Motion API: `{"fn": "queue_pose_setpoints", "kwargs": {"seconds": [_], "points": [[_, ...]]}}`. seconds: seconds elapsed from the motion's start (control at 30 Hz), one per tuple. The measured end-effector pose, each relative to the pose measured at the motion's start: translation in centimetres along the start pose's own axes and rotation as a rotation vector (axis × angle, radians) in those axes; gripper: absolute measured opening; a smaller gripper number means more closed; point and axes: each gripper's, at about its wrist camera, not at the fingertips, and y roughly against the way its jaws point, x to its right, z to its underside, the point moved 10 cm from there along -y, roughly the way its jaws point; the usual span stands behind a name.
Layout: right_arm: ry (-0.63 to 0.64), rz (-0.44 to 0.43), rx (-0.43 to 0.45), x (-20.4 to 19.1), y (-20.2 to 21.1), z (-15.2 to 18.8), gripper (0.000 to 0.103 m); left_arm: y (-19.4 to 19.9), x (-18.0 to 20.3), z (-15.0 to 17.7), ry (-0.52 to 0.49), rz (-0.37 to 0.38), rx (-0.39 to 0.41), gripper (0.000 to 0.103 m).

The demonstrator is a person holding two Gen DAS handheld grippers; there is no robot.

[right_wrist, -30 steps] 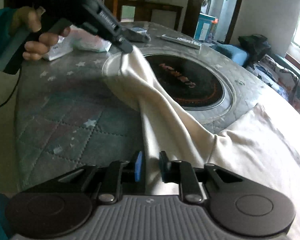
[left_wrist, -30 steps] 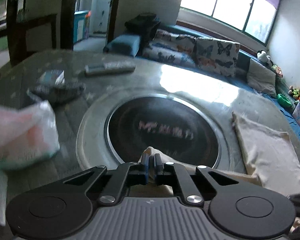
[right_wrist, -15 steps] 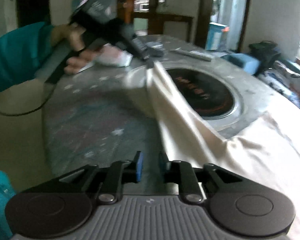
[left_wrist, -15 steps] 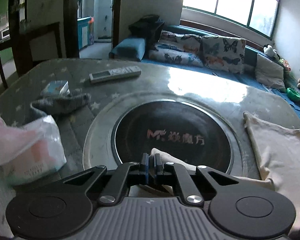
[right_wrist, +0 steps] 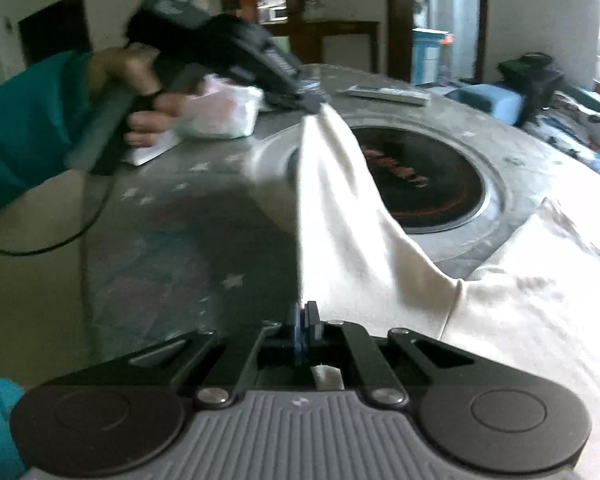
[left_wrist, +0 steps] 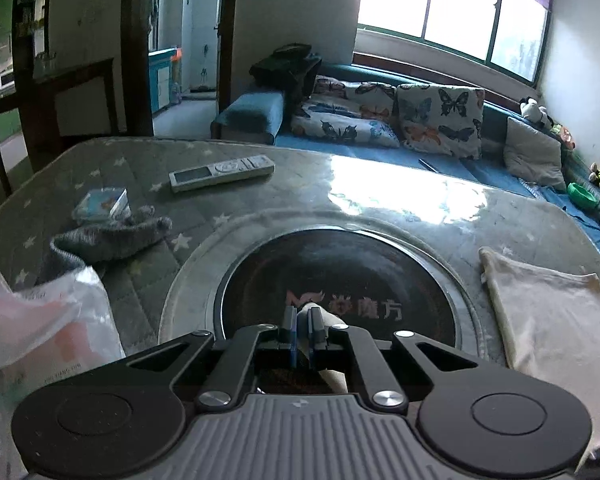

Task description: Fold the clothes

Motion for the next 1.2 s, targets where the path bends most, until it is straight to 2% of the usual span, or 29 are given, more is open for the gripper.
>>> {"fn": "queue_pose_setpoints", "kwargs": {"seconds": [0.07, 0.1, 0.33, 0.37, 0.43, 0.5, 0.53, 0.57, 0.7, 0.83, 0.9, 0.93, 0.97, 1.03, 1.2], "points": [[0.006, -0.028, -0.026, -0.4, -0.3, 0.6, 0.002, -0.7, -0.2, 0.4, 0.005, -0.014, -0.016, 0.007], [0.02, -0.033, -0.024, -0.6, -0.4, 0.8, 0.007, -1.0, -0.4, 0.7, 0.015, -0.019, -0.028, 0.007], [-0.007, -0.041, 0.034, -0.5, 1.2, 0.0, 0.016, -0.9, -3.2, 2.3, 0.084, -0.073, -0.054, 0.009], [-0.017, -0.028, 0.044, -0.1, 1.3, -0.3, 0.022, -0.7, -3.5, 2.6, 0.096, -0.075, -0.059, 0.013], [-0.045, 0.005, 0.04, 1.0, 0.7, -0.5, 0.023, -0.3, -3.7, 3.2, 0.107, -0.069, -0.067, 0.016], [-0.055, 0.001, 0.017, 1.0, -0.4, -0.2, 0.023, -0.2, -3.7, 3.9, 0.117, -0.066, -0.079, 0.023], [-0.058, -0.004, 0.003, 0.9, -0.9, 0.1, 0.024, -0.1, -3.7, 4.3, 0.127, -0.065, -0.088, 0.033], [-0.046, -0.017, 0.002, 0.5, -0.8, 0.1, 0.024, -0.2, -3.6, 4.7, 0.133, -0.063, -0.096, 0.039], [0.0, -0.049, 0.001, -1.2, -0.5, 0.2, 0.024, -0.9, -3.1, 5.8, 0.137, -0.062, -0.123, 0.04], [0.0, -0.009, 0.013, -1.0, 1.1, 0.3, 0.024, -1.7, -2.5, 5.9, 0.134, -0.06, -0.123, 0.037], [-0.019, 0.024, 0.026, -0.3, 2.7, 0.6, 0.025, -1.9, -2.3, 5.9, 0.126, -0.063, -0.116, 0.027], [-0.03, 0.045, 0.034, 0.2, 3.7, 0.8, 0.026, -2.0, -2.2, 5.9, 0.12, -0.067, -0.112, 0.019], [-0.038, 0.063, 0.038, 0.6, 4.2, 1.0, 0.032, -2.1, -2.2, 5.9, 0.114, -0.071, -0.108, 0.014], [-0.067, 0.128, 0.04, 2.2, 6.1, 2.1, 0.035, -2.1, -2.1, 5.8, 0.111, -0.072, -0.099, 0.008], [-0.182, 0.252, 0.001, 5.9, 8.8, 5.9, 0.035, 0.3, -1.4, 3.9, 0.151, -0.02, -0.029, 0.005]]}}
